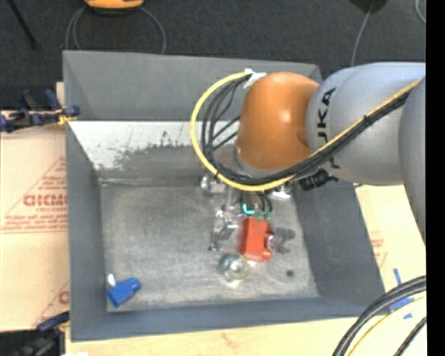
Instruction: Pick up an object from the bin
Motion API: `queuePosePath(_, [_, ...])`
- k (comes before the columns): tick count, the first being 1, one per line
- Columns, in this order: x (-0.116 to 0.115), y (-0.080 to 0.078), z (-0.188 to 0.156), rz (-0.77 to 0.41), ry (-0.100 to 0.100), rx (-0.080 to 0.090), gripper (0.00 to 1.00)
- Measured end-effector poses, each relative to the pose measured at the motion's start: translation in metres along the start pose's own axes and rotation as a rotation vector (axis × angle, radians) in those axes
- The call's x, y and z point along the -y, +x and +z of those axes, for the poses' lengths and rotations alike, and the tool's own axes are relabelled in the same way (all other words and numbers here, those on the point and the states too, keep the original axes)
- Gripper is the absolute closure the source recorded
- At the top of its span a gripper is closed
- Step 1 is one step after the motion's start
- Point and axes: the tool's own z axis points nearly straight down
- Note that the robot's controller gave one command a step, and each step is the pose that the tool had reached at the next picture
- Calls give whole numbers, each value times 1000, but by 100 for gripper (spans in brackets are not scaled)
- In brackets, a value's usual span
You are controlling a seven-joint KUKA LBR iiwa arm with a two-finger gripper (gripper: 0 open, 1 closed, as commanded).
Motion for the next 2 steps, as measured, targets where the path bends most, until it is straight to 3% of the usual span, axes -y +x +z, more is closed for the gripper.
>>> queuePosePath(1, [-1,-21,40,-133,3,4,0])
queuePosePath(2, [73,-30,88,-441,3,6,0])
